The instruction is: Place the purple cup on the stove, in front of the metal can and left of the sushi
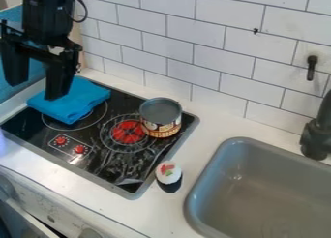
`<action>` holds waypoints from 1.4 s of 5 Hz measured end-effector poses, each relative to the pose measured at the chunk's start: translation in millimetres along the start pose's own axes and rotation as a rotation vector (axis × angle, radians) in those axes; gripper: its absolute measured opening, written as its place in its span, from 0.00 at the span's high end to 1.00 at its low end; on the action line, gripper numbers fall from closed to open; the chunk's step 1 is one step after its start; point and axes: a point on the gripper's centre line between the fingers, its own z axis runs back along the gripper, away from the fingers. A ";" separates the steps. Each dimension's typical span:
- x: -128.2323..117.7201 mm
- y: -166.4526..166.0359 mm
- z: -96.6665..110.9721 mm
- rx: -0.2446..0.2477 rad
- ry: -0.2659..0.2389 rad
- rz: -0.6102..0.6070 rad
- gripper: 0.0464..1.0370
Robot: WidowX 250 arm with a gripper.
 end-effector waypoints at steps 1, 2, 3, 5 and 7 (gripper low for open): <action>0.2 -1.6 -5.3 -0.003 0.022 -0.006 0.04; 1.4 14.3 -15.1 -0.020 0.037 -0.062 0.04; 2.7 31.2 -25.1 -0.032 0.040 -0.029 0.04; 4.3 51.6 -57.9 -0.072 0.050 0.026 0.04; -4.3 73.9 -77.6 -0.130 0.088 0.083 0.04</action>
